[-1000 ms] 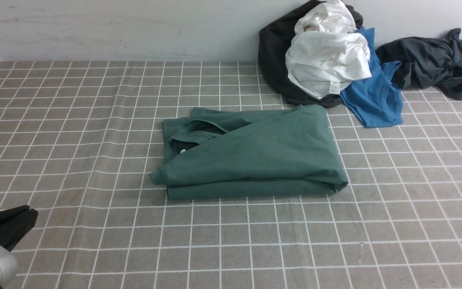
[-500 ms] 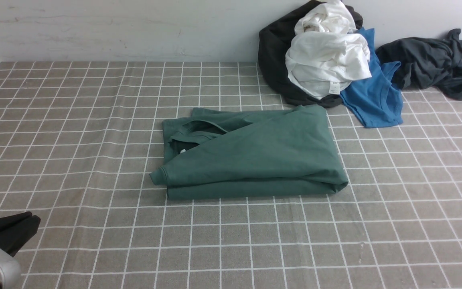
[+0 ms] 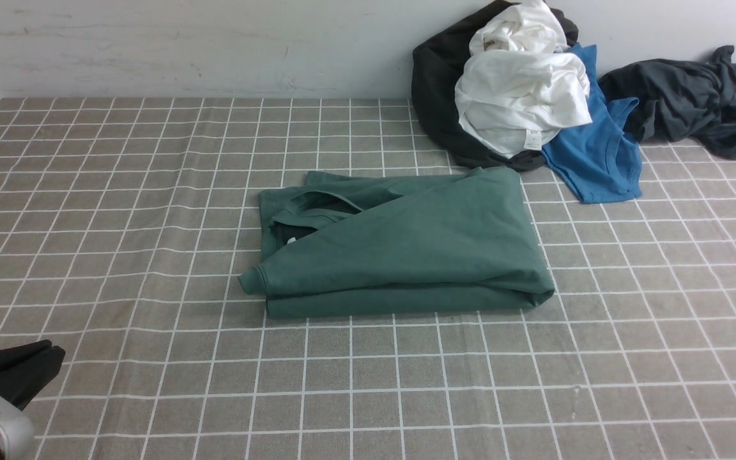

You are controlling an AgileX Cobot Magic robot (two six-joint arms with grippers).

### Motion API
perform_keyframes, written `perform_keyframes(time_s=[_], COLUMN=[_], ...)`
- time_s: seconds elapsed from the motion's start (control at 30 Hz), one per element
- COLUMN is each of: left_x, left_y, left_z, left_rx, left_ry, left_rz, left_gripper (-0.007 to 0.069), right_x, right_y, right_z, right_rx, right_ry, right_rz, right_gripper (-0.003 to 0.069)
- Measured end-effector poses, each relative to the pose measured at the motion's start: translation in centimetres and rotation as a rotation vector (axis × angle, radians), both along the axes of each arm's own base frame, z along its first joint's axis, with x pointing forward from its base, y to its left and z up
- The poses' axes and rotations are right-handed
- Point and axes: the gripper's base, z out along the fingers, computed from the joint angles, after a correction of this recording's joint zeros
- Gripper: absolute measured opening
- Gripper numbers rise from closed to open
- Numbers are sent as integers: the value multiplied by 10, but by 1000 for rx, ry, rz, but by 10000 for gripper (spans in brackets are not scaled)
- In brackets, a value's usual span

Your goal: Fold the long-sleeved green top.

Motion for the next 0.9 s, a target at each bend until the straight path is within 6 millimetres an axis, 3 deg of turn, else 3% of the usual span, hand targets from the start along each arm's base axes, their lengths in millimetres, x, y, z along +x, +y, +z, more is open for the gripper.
perform_keyframes(time_s=[0.2,0.23,0.27,0.53,0.9], left_x=[0,0,0,0,0], left_y=[0,0,0,0,0], left_z=[0,0,0,0,0], left_rx=[0,0,0,0,0], left_ry=[0,1,1,2,2], left_rz=[0,0,0,-1,-1], left_gripper=[-7,-7,-7,-7,-7], right_x=[7,10,10,12,12], right_y=[1,0,0,-6,-6], right_z=[-17,-33,-37,-37,-37], right_rx=[13,11,10,11,11], right_ry=[-38,-19,-17,-35,-35], right_rz=[-6,-18,-28,-133,-140], right_gripper=[-15,-15,-15,-15,-15])
